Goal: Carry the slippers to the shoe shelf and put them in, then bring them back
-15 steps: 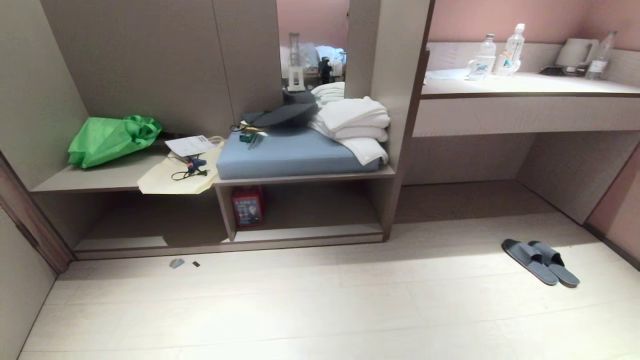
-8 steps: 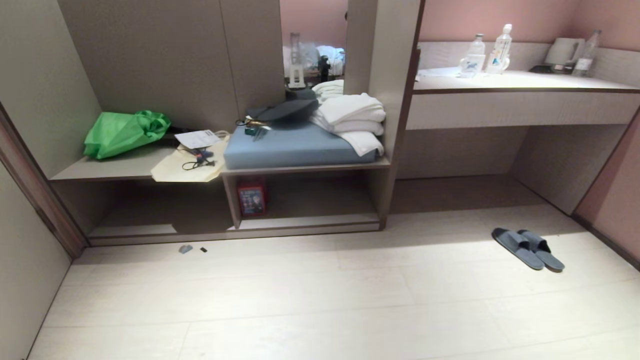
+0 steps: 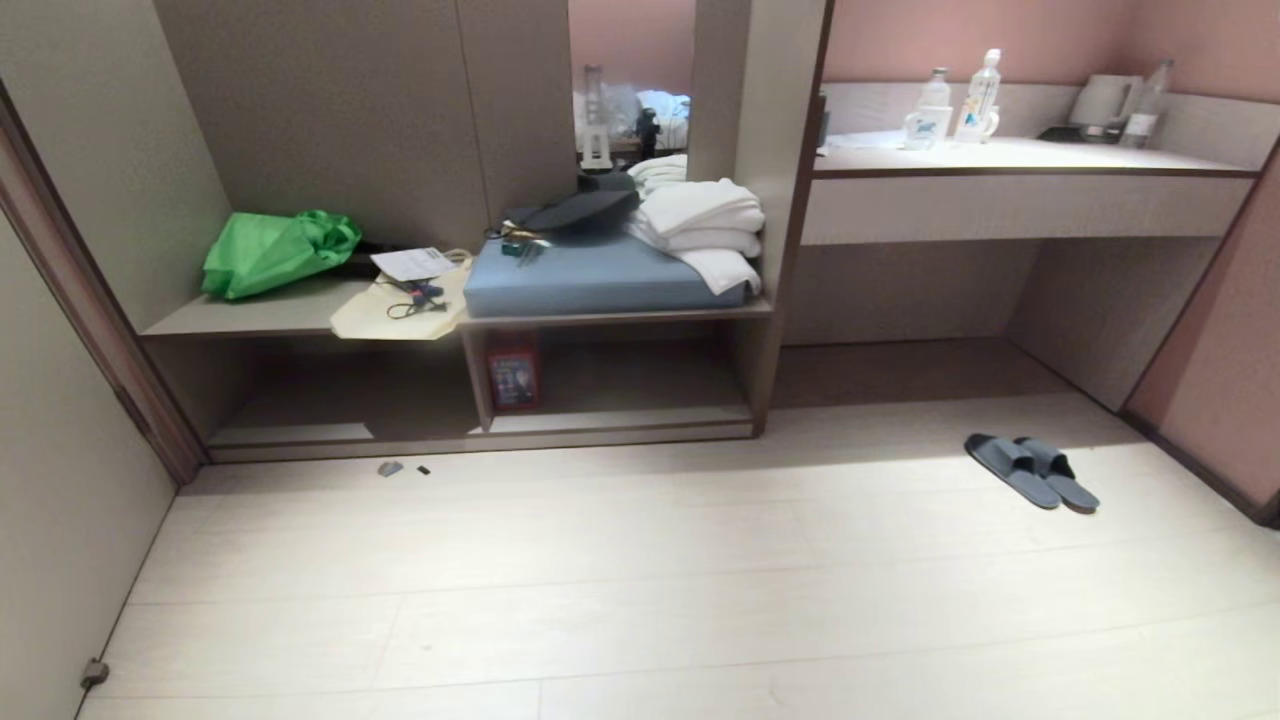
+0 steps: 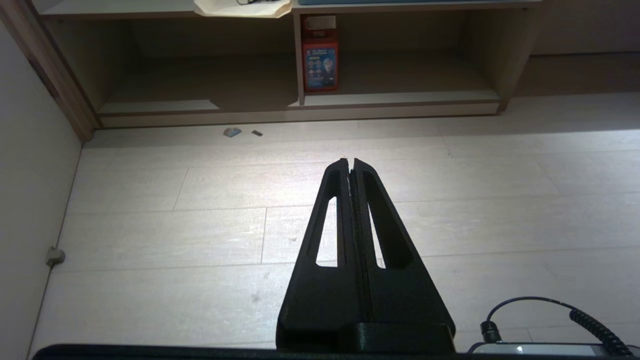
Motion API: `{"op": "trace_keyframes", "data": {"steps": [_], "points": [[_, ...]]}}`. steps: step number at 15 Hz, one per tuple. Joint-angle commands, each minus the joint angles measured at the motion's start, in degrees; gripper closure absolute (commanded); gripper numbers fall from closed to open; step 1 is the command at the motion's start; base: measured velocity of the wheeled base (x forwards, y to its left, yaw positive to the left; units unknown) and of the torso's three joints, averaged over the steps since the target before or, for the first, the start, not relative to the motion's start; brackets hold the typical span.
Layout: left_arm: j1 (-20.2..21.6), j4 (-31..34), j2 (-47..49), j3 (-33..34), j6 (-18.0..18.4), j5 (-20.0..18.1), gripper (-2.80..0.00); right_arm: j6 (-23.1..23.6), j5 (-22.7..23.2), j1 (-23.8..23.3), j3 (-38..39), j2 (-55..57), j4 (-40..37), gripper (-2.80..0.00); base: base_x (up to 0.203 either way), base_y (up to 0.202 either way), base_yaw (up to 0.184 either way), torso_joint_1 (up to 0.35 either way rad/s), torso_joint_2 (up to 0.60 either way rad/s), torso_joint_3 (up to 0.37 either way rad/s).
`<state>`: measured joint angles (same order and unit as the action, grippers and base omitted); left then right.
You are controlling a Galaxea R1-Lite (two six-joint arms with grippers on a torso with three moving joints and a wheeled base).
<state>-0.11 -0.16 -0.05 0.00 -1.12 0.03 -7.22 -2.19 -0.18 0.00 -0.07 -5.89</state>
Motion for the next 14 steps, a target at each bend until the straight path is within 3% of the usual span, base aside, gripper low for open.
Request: {"op": "trace_keyframes", "data": {"steps": [1, 14], "points": [[0.0, 0.0, 0.0, 0.0, 0.0, 0.1, 0.0, 0.0, 0.0, 0.0, 0.1, 0.0, 0.0, 0.0, -0.197, 0.0, -0.001, 0.002, 0.0, 0.001], [0.0, 0.0, 0.0, 0.0, 0.0, 0.1, 0.0, 0.0, 0.0, 0.0, 0.1, 0.0, 0.0, 0.0, -0.197, 0.0, 0.001, 0.001, 0.0, 0.003]]}}
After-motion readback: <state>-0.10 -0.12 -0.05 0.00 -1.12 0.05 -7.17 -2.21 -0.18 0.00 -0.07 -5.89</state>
